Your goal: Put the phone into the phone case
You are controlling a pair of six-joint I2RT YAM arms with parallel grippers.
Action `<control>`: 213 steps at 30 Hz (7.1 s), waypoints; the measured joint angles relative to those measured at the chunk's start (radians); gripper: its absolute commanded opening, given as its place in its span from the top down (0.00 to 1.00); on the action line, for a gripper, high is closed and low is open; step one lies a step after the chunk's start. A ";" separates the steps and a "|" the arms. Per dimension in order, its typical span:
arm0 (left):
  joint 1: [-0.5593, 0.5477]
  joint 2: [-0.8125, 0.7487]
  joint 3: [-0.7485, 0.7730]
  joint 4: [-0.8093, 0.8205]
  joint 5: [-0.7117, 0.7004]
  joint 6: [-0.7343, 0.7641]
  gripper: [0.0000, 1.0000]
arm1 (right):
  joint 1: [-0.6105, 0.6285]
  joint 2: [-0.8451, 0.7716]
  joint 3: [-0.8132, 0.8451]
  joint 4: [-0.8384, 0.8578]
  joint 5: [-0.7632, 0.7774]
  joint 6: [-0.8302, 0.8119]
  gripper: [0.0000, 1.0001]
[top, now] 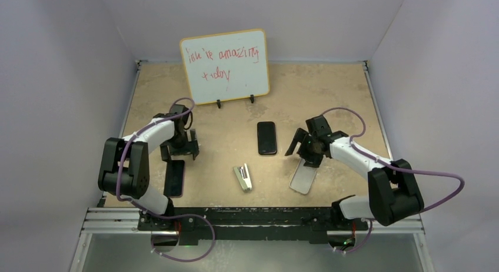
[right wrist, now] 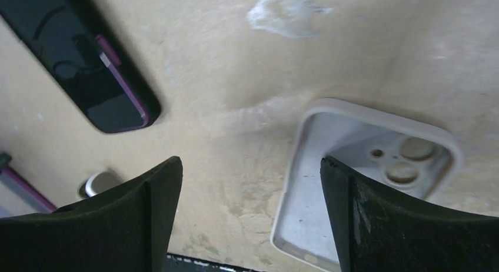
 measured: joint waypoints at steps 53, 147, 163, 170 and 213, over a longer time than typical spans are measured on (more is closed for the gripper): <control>0.129 -0.328 0.394 -0.169 -0.144 -0.157 0.38 | 0.792 0.793 0.591 0.800 -0.072 0.253 0.38; 0.428 -0.472 -0.056 0.152 0.078 -0.088 0.08 | 0.886 0.855 0.880 0.356 0.311 -0.494 0.01; 0.428 -0.443 -0.067 0.187 0.151 -0.046 0.10 | 0.911 0.885 0.914 0.335 0.435 -0.503 0.40; 0.428 -0.442 -0.083 0.217 0.224 -0.029 0.11 | 0.913 0.885 0.913 0.335 0.458 -0.499 0.36; 0.428 -0.398 -0.121 0.283 0.426 -0.004 0.16 | 0.856 0.788 0.743 0.401 0.505 -0.431 0.52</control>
